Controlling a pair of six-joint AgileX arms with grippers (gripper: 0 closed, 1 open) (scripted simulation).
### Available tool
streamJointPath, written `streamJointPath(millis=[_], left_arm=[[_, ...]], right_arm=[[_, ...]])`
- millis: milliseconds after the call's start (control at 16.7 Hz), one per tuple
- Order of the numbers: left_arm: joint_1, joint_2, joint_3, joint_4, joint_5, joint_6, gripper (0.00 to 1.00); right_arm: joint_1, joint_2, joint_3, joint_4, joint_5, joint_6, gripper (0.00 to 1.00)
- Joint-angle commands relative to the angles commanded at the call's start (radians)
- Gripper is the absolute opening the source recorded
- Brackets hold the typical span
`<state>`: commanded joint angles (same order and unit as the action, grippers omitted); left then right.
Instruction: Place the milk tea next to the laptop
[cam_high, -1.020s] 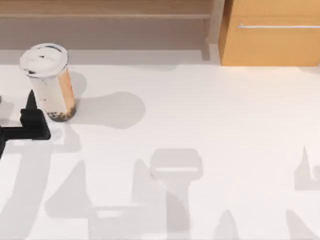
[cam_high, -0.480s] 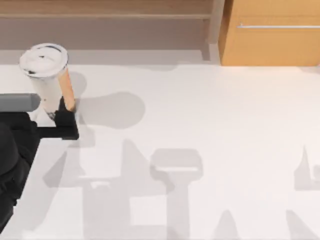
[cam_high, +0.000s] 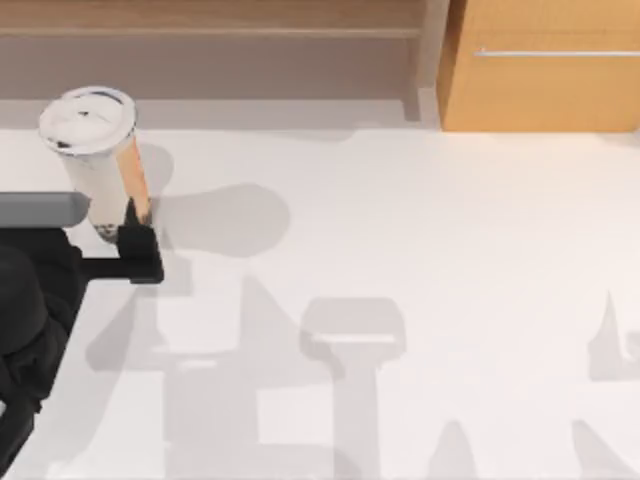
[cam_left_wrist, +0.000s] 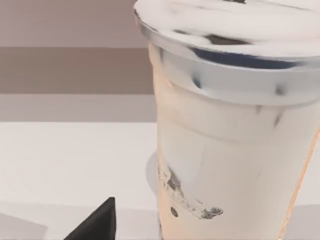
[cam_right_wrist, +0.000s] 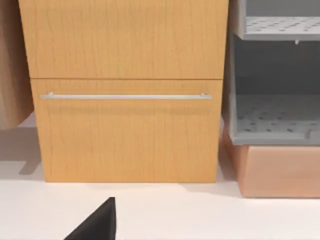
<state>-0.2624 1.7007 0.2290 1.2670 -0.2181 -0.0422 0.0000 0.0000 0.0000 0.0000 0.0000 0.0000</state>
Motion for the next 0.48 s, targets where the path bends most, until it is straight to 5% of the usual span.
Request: streamJointPath(millis=[480], left_arm=[[0.039,0.198,0.221,-0.017,0.044,0.008,1.0]], right_arm=[[0.0,0.0,0.0,0.0,0.0,0.0,1.0]])
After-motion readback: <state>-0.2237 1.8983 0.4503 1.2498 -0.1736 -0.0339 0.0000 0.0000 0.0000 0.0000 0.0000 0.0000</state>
